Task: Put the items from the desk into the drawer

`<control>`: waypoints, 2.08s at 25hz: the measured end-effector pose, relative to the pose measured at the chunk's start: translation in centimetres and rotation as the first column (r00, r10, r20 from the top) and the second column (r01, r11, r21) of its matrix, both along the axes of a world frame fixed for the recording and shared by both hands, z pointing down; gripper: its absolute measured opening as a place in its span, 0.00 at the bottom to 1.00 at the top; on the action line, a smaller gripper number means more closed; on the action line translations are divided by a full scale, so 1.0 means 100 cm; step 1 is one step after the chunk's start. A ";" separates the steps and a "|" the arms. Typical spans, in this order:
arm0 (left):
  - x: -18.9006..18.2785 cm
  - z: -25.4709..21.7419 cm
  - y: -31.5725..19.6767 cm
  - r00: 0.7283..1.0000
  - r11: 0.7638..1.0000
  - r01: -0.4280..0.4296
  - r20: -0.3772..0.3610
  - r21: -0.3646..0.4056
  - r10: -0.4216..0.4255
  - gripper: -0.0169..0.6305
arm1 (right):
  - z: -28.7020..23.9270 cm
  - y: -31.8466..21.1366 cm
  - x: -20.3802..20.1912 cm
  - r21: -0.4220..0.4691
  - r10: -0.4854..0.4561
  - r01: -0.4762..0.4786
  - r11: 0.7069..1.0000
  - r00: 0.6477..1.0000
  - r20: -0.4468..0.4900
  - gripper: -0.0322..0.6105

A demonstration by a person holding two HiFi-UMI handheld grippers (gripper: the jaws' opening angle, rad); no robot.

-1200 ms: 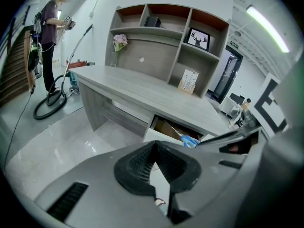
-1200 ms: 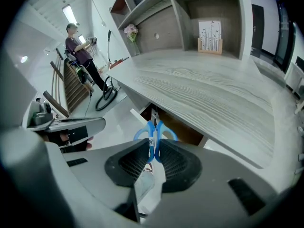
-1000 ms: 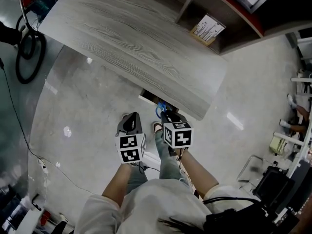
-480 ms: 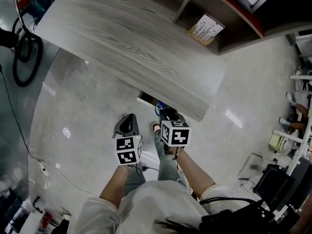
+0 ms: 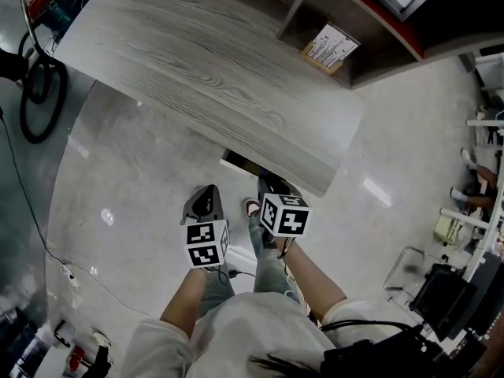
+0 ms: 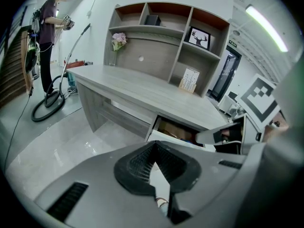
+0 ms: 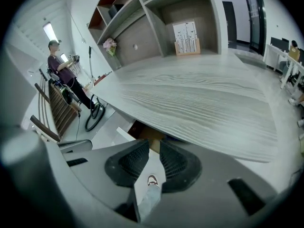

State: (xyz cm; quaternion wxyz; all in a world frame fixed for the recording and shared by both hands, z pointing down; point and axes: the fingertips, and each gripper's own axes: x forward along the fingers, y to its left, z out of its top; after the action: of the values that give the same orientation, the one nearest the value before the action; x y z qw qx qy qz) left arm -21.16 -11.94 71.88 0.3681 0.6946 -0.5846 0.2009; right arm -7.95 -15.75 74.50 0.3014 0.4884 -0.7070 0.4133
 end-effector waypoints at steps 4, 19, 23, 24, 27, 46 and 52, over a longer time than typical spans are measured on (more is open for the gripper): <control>0.003 -0.001 -0.001 1.000 1.000 -0.007 -0.001 0.002 0.007 0.02 | -0.001 0.003 0.003 0.004 0.005 -0.005 1.000 1.000 -0.007 0.15; 0.009 -0.013 -0.001 1.000 1.000 -0.021 -0.002 0.018 0.021 0.02 | -0.013 0.015 0.006 0.009 0.003 -0.003 1.000 1.000 -0.025 0.11; 0.008 -0.023 -0.005 1.000 0.999 -0.026 0.003 0.039 0.026 0.02 | -0.023 0.013 0.003 0.027 -0.006 0.007 1.000 1.000 -0.022 0.10; 0.008 -0.026 -0.005 1.000 0.999 -0.028 0.004 0.042 0.028 0.02 | -0.027 0.013 0.002 0.031 -0.007 0.008 0.999 1.000 -0.018 0.09; 0.010 -0.037 -0.003 1.000 0.998 -0.029 -0.003 0.049 0.030 0.02 | -0.041 0.012 0.000 0.047 -0.011 0.011 0.999 1.000 -0.009 0.09; 0.020 -0.130 -0.035 0.999 0.979 -0.032 -0.030 0.204 0.038 0.02 | -0.137 -0.016 0.015 0.226 -0.025 0.026 0.974 1.000 -0.006 0.06; 0.030 -0.164 -0.056 0.997 0.956 -0.062 -0.016 0.285 0.070 0.02 | -0.167 -0.032 0.025 0.302 -0.007 0.008 0.953 1.000 -0.002 0.05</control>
State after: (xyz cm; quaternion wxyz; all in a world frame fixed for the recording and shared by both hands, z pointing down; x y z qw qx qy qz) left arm -18.13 -17.54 55.48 0.2649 0.7619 -0.5791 0.1179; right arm -5.47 -18.99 57.84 0.2252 0.5262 -0.7635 0.2991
